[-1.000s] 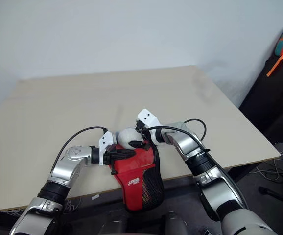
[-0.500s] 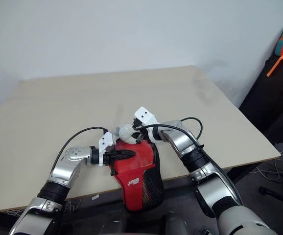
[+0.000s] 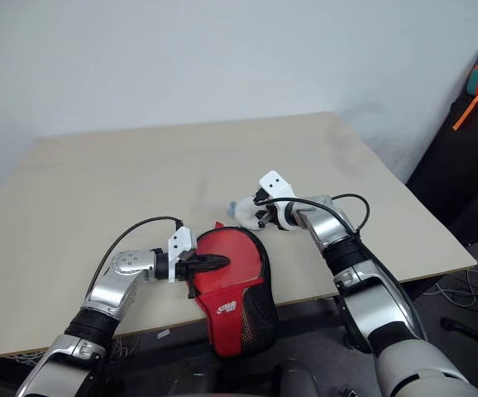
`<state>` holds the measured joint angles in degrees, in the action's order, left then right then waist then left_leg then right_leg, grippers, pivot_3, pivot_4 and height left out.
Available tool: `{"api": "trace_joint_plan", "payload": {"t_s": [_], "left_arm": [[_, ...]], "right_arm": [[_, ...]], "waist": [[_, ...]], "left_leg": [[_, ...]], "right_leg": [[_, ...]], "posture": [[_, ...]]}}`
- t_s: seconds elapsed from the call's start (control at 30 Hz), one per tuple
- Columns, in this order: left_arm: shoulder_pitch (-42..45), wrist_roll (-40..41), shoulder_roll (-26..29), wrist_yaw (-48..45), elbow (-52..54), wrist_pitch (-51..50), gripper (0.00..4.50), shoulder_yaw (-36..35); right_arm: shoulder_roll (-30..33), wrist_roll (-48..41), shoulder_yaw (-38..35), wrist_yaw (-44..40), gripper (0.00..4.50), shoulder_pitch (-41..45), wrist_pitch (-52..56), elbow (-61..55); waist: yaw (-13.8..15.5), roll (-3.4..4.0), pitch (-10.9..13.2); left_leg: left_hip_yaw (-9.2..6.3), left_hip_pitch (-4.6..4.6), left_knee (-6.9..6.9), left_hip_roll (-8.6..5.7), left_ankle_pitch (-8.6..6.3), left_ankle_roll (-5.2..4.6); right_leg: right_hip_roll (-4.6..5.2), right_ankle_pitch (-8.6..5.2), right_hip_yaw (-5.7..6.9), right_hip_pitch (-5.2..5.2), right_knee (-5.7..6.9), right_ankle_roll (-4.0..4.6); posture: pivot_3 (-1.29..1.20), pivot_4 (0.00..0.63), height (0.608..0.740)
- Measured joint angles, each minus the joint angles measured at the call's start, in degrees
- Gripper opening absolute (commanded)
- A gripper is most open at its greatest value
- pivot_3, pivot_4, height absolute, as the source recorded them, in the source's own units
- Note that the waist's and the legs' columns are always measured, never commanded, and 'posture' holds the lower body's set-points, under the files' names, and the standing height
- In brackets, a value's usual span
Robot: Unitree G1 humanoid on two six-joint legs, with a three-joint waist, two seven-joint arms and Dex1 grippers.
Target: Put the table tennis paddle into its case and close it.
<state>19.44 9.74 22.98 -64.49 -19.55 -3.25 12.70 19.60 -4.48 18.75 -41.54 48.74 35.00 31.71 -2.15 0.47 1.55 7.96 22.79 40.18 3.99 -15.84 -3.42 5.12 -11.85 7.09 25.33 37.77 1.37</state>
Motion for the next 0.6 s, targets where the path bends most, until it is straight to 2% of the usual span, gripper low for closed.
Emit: {"api": "trace_joint_plan", "payload": {"t_s": [0.4,0.6], "left_arm": [[-0.07,0.0,-0.22,-0.26,0.42,0.41,0.0,1.41],[0.96,0.03,-0.23,-0.72,-0.31,0.43,0.0,1.79]], "right_arm": [[18.66,-2.9,-0.72,-14.22,0.69,-13.56,1.58,-22.0],[24.07,-6.56,-3.0,-18.63,0.69,-18.23,3.55,-30.17]], "waist": [[1.66,0.11,-0.04],[1.76,0.12,-0.04]], "left_leg": [[-0.08,-0.04,0.01,-0.21,-0.38,-0.58],[-0.21,-0.05,0.01,-0.27,-0.45,-0.52]], "right_leg": [[0.36,-0.1,0.08,-0.03,-0.02,-0.13],[0.5,-0.14,0.23,-0.03,-0.04,-0.17]], "posture": [[0.0,0.0,0.706],[0.0,0.0,0.706]]}}
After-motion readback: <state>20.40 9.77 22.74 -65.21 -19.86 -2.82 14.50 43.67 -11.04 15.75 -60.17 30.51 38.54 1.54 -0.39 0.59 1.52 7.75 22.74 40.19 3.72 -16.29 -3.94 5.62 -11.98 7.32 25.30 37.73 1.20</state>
